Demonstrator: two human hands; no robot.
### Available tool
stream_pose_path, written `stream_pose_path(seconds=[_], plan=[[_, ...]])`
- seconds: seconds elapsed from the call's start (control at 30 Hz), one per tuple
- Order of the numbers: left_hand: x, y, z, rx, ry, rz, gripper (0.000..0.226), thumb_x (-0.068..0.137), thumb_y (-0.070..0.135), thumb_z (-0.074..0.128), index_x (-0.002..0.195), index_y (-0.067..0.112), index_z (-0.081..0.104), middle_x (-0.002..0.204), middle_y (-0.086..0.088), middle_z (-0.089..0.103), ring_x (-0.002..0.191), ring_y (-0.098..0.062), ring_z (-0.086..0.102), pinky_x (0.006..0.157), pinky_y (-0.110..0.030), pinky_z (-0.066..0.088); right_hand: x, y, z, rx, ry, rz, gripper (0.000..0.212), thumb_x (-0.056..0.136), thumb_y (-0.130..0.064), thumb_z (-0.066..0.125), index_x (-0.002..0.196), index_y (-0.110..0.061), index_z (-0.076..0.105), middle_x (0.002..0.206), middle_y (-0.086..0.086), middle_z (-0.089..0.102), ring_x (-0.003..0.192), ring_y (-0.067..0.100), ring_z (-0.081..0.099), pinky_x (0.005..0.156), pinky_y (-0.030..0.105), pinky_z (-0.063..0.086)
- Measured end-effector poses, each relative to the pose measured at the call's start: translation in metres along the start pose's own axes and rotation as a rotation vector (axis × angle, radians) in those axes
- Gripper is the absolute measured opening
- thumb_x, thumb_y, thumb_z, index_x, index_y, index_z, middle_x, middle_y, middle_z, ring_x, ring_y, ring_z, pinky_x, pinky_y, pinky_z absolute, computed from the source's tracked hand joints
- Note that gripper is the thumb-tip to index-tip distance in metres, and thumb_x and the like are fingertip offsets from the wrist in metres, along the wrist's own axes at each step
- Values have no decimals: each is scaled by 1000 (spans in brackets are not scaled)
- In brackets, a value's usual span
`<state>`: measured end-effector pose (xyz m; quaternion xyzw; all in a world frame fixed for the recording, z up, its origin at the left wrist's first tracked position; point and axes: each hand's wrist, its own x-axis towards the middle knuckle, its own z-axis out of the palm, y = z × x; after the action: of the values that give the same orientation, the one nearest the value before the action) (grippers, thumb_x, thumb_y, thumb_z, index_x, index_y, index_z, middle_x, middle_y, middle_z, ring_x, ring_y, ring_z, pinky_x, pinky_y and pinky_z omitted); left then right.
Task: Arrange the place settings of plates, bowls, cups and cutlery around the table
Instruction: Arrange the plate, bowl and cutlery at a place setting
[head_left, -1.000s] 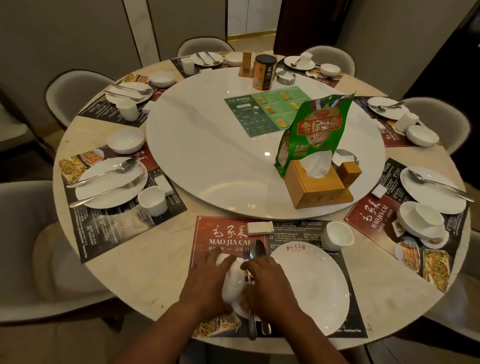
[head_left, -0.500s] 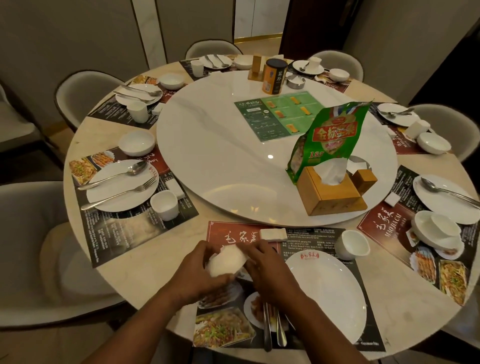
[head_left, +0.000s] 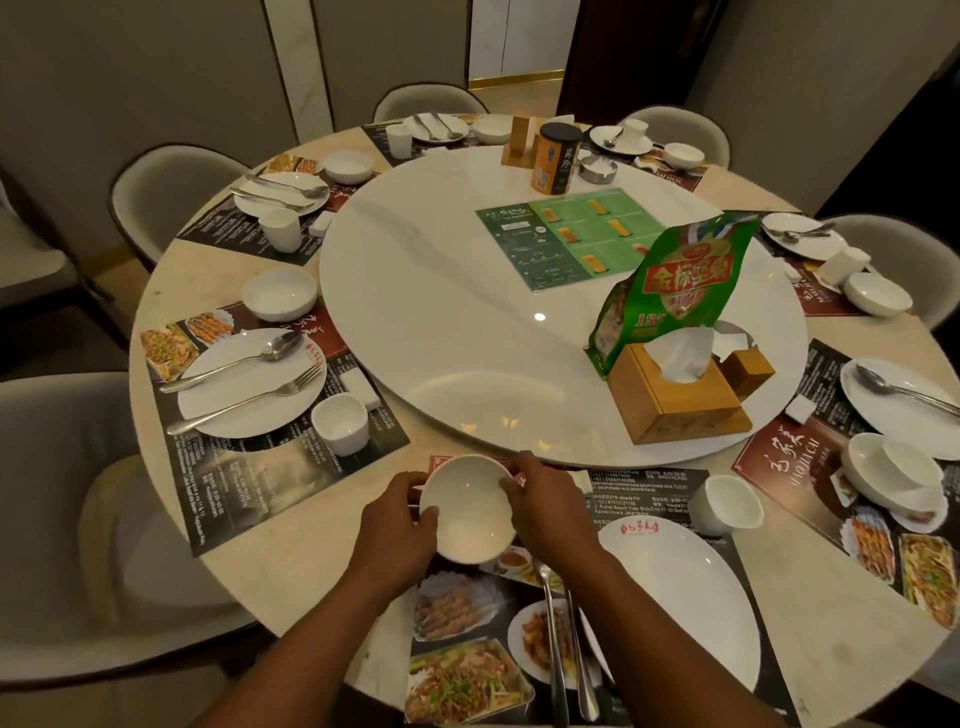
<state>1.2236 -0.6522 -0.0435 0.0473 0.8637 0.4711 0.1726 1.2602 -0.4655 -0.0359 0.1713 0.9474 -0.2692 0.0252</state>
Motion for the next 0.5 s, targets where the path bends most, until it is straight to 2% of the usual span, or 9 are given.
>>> stream_pose_path(seconds=[0.2,0.5], plan=[[18,4,8,49,-7,-45,41,93,16,59,134,21,54,126,-4,64,97,-12,53,86,-27,45,16,6,6,-10,-16,81,19,97,-31,50,114,-24,56,103,5,69,91,27,64,69,34,48],[29,-1,8,77,-22,-45,39,93,15,59,131,20,59,121,-4,66,94,-14,55,84,-28,45,23,11,12,23,-39,125,24,97,-31,53,118,-24,61,109,4,69,98,24,64,78,35,51]])
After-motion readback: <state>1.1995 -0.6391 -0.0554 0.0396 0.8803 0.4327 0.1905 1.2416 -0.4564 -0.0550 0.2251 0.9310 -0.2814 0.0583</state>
